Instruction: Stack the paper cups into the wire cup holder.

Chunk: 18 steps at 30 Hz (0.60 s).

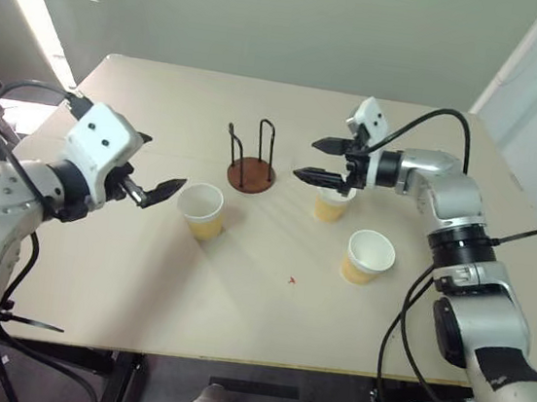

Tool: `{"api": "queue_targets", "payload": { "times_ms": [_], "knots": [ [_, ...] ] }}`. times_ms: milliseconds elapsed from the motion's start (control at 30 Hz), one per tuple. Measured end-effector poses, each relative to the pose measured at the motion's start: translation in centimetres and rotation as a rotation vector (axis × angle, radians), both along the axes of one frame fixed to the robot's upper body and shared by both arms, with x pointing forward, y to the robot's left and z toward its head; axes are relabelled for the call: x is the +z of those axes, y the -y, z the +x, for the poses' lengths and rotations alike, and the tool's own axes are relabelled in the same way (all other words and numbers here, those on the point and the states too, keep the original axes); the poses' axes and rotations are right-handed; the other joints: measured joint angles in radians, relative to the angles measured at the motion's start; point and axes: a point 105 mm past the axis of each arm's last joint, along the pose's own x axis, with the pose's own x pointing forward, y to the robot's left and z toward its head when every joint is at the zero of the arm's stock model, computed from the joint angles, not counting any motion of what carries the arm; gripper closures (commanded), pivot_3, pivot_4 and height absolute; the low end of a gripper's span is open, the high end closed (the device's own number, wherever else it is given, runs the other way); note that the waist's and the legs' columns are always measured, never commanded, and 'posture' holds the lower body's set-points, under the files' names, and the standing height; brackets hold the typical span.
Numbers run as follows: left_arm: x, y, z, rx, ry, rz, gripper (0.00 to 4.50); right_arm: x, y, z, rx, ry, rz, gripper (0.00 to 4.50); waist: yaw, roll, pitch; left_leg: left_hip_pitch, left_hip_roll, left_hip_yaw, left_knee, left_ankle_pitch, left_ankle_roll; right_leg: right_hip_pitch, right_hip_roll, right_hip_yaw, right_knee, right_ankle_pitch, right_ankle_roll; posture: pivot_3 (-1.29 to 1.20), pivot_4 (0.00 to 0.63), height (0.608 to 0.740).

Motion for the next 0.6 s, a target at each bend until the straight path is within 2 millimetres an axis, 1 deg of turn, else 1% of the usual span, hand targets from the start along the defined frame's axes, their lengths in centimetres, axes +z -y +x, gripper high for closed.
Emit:
{"api": "queue_targets", "payload": {
  "times_ms": [133, 333, 467, 600],
  "knots": [
    [-0.6, -0.1, -0.1, 0.002, -0.029, -0.006, 0.01, -0.3, -1.3, 0.5, 0.000, 0.004, 0.005, 0.06, 0.000, 0.000, 0.000, -0.002, 0.000, 0.000, 0.000, 0.000, 0.000, -0.002, 0.000, 0.000, 0.000, 0.000, 0.000, 0.00, 0.150, 0.740],
    [-0.5, 0.8, -0.5, -0.041, -0.031, -0.006, 0.01, -1.5, -2.8, 1.2, -0.004, -0.017, 0.000, 0.06, 0.001, 0.000, 0.000, -0.004, 0.000, 0.000, 0.000, 0.000, 0.000, -0.003, 0.000, 0.000, 0.000, 0.000, 0.000, 0.00, 0.150, 0.740],
    [-0.6, 1.3, -0.8, -0.081, -0.048, -0.024, 0.01, -1.4, -3.7, 1.7, -0.014, -0.009, -0.003, 0.06, 0.001, 0.000, 0.000, -0.004, 0.001, 0.000, 0.000, 0.000, -0.001, -0.004, 0.000, 0.000, 0.000, 0.000, 0.000, 0.00, 0.150, 0.740],
    [-0.4, 1.7, -1.1, -0.109, -0.052, -0.039, 0.01, -1.4, -5.2, 2.1, -0.029, 0.003, -0.004, 0.06, 0.000, 0.000, 0.000, -0.004, 0.002, 0.000, 0.000, -0.001, -0.001, -0.004, 0.000, 0.000, 0.000, 0.000, 0.000, 0.00, 0.150, 0.740]
  ]
}}
